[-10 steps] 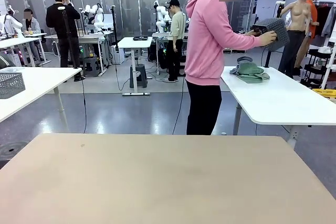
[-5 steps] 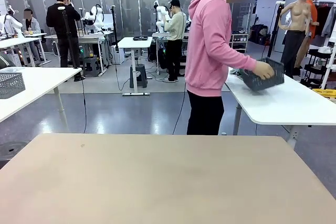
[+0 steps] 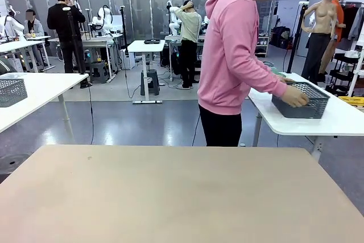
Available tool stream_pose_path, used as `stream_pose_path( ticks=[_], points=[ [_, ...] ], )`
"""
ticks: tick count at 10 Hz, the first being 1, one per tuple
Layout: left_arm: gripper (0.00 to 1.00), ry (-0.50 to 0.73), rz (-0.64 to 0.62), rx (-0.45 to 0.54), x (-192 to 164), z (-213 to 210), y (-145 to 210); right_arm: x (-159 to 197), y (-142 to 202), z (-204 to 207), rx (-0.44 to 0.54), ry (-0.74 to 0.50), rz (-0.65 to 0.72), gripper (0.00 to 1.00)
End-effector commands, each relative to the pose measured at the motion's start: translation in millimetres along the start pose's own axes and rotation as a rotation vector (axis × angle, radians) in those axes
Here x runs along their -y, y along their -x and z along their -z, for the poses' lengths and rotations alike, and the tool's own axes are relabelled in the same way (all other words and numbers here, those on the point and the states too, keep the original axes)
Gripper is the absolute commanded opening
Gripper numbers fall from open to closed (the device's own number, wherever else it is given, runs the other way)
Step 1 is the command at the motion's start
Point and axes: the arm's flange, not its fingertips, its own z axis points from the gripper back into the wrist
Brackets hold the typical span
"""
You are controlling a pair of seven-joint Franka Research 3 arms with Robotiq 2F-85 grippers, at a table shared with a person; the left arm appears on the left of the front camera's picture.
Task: Fold the towels and place them in the basket.
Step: When a person lays out a Towel with hook on the table, fold it in half twice.
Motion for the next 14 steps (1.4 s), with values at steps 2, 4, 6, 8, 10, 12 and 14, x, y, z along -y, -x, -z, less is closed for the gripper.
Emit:
stream_pose_path(
  ticks=[2,4,6,8,10,12,14],
  points=[
    [1.00,-0.004,0.012,-0.001,0.5,-1.3,-4.1,0.3,0.6,0.2,0.002,-0.009,-0.002,1.00],
    [1.00,-0.004,0.012,-0.001,0.5,-1.3,-4.1,0.3,0.6,0.2,0.002,-0.009,-0.002,1.00],
    [1.00,-0.004,0.012,-0.001,0.5,-1.3,-4.1,0.3,0.6,0.2,0.002,-0.009,-0.002,1.00],
    [1.00,-0.004,0.012,-0.001,0.5,-1.3,-4.1,0.3,0.6,0.2,0.002,-0.009,-0.002,1.00],
    [1.00,-0.004,0.012,-0.001,0.5,-1.3,-4.1,0.3,0.6,0.2,0.002,-0.009,-0.002,1.00],
    [1.00,-0.004,0.012,-0.001,0.5,-1.3,-4.1,0.3,0.6,0.2,0.002,-0.009,-0.002,1.00],
    [1.00,-0.004,0.012,-0.001,0.5,-1.3,-4.1,0.3,0.6,0.2,0.002,-0.009,-0.002,1.00]
  ],
)
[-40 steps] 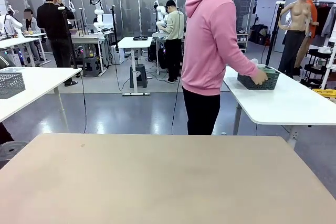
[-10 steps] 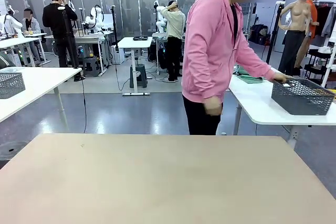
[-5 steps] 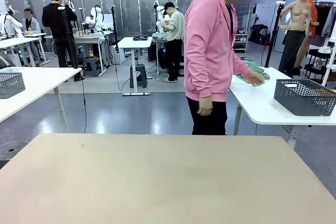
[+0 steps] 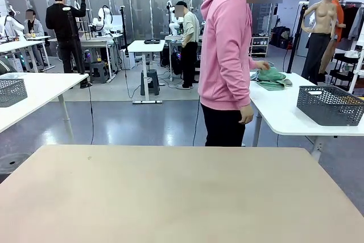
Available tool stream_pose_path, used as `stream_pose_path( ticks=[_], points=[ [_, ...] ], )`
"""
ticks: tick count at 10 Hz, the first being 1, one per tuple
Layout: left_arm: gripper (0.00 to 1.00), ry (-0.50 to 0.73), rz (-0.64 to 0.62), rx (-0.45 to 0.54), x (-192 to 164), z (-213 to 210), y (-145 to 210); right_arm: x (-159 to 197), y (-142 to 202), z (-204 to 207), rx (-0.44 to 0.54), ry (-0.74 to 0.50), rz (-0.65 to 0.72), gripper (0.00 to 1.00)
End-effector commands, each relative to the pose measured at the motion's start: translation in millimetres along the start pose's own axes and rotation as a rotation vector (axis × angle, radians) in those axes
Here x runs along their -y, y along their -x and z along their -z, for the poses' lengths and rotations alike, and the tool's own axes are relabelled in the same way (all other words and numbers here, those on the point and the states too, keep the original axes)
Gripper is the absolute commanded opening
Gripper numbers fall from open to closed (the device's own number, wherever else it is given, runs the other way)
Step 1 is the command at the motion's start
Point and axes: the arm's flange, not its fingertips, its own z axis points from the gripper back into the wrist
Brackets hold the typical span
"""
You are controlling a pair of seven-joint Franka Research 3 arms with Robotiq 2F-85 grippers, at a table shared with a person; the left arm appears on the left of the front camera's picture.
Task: Fold the towels and place them in the basket.
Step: When a person lays out a Towel with hook on the table, fold it in half twice.
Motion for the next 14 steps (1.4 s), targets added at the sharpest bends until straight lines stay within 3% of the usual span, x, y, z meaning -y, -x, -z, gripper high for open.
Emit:
stream_pose_path(
  ticks=[1,14],
  points=[
    [1.00,-0.004,0.012,-0.001,0.5,-1.3,-4.1,0.4,0.6,0.2,0.002,-0.009,-0.002,1.00],
    [1.00,-0.004,0.012,-0.001,0.5,-1.3,-4.1,0.4,0.6,0.2,0.002,-0.009,-0.002,1.00]
  ],
)
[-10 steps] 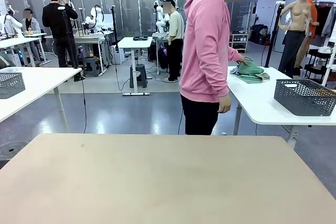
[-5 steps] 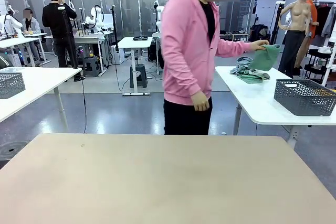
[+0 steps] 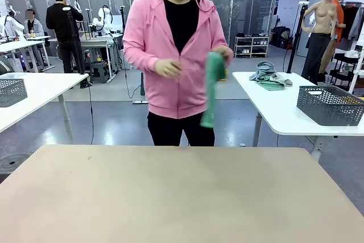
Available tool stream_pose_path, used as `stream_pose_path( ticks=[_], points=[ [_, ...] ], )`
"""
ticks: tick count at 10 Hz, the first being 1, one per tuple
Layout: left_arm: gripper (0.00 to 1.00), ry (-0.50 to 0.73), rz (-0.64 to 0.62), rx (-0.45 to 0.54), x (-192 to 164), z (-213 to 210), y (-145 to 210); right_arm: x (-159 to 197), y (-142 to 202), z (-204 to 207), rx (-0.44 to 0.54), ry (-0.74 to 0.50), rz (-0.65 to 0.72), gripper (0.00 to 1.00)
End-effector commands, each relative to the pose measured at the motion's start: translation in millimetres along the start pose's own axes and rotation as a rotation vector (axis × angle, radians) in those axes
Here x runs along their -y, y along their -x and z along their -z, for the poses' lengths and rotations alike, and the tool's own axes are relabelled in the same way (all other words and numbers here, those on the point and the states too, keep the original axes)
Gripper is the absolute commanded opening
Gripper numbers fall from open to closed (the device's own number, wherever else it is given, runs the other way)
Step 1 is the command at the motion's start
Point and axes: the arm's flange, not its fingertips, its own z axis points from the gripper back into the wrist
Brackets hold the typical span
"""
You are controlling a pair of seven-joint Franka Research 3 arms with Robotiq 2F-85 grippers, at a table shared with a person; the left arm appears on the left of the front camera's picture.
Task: Fold the towels and place them in the basket.
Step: When a person lays out a Towel with hook on the table, fold it in half twice.
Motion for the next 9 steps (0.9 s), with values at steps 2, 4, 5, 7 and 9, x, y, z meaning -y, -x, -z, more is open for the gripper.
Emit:
stream_pose_path(
  ticks=[2,4,5,7,9],
  points=[
    [1.00,-0.004,0.012,-0.001,0.5,-1.3,-4.1,0.4,0.6,0.2,0.002,-0.009,-0.002,1.00],
    [1.00,-0.004,0.012,-0.001,0.5,-1.3,-4.1,0.4,0.6,0.2,0.002,-0.009,-0.002,1.00],
    [1.00,-0.004,0.012,-0.001,0.5,-1.3,-4.1,0.4,0.6,0.2,0.002,-0.009,-0.002,1.00],
    [1.00,-0.004,0.012,-0.001,0.5,-1.3,-4.1,0.4,0.6,0.2,0.002,-0.009,-0.002,1.00],
    [1.00,-0.004,0.012,-0.001,0.5,-1.3,-4.1,0.4,0.6,0.2,0.002,-0.009,-0.002,1.00]
  ],
)
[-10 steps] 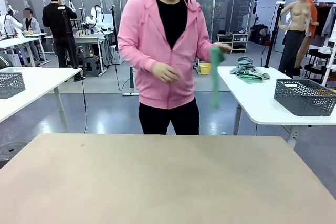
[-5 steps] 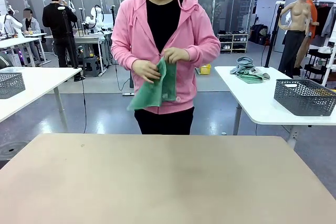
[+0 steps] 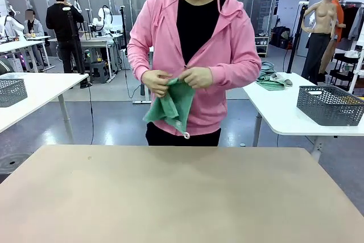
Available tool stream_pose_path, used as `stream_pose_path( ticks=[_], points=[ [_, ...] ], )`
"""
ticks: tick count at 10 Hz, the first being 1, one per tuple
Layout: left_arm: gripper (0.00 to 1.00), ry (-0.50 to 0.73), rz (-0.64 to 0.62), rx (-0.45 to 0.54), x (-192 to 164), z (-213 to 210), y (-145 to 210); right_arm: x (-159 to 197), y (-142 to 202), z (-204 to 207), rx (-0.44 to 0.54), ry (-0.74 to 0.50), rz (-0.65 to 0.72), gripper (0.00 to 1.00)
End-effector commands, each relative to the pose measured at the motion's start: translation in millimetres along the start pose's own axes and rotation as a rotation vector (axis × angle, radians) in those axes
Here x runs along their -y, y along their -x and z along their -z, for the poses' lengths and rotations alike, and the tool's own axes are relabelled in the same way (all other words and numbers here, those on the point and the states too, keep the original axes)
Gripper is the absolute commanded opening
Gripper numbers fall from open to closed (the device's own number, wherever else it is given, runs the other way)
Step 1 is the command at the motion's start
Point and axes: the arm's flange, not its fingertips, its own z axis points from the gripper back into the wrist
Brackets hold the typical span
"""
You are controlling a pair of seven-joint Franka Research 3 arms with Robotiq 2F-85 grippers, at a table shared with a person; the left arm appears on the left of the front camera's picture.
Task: Fold the towels and place them in the basket.
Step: When a person lays out a Towel with hook on the table, fold it in half twice.
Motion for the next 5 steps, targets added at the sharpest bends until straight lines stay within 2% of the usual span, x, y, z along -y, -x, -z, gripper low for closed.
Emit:
stream_pose_path(
  ticks=[1,5],
  points=[
    [1.00,-0.004,0.012,-0.001,0.5,-1.3,-4.1,0.4,0.6,0.2,0.002,-0.009,-0.002,1.00],
    [1.00,-0.004,0.012,-0.001,0.5,-1.3,-4.1,0.4,0.6,0.2,0.002,-0.009,-0.002,1.00]
  ],
)
